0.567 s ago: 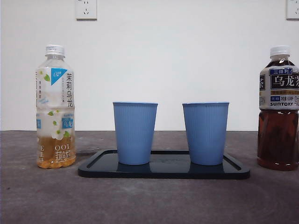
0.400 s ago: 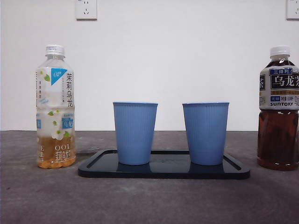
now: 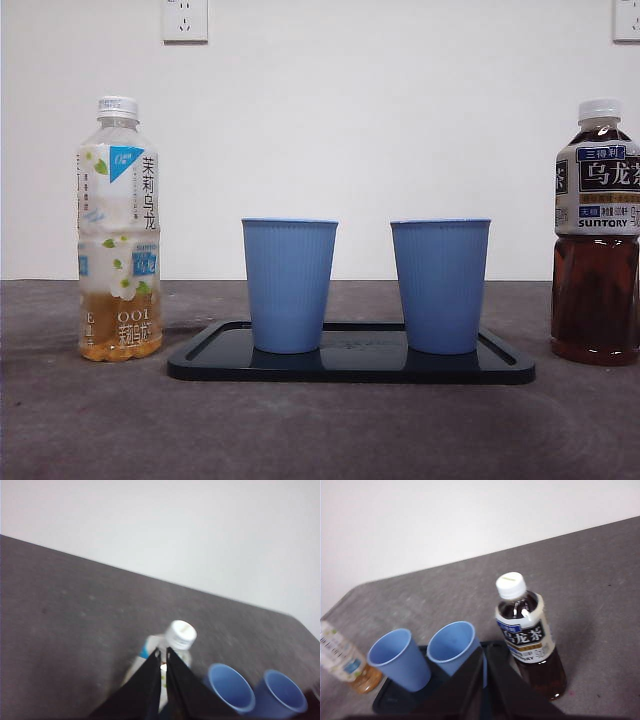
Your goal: Pour the drink into the cup
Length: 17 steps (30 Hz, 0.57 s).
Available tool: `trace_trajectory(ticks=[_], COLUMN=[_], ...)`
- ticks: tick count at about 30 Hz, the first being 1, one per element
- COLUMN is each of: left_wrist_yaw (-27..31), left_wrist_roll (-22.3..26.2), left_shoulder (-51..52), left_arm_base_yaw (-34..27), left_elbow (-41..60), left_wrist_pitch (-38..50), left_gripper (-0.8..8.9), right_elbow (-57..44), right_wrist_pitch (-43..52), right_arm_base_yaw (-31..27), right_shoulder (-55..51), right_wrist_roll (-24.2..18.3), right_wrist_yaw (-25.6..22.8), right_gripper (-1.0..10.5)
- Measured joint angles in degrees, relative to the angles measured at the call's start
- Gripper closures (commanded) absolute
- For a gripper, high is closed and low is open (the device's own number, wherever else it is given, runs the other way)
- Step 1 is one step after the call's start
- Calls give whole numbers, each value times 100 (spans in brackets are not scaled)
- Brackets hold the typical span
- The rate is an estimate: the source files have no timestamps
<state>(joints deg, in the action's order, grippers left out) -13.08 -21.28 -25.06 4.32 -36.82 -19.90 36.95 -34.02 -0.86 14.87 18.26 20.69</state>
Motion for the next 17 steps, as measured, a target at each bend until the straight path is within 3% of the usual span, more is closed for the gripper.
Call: trace_trajectory(ticks=[9, 17], left_wrist_yaw=[-883, -1239], left_wrist_roll=[586, 1300], left_shoulder=[-748, -1071], left_arm_base_yaw=[555, 1091], left_elbow=[-765, -835], left_wrist_pitch=[-839, -1296], left_gripper=[798, 793], right_elbow=[951, 1150], right_wrist_pitch=[-662, -925], right_arm_base_yaw=[234, 807], right_shoulder=[675, 1003], right_wrist_roll=[-846, -1414], right_wrist_yaw=[619, 671], right_gripper=[937, 936])
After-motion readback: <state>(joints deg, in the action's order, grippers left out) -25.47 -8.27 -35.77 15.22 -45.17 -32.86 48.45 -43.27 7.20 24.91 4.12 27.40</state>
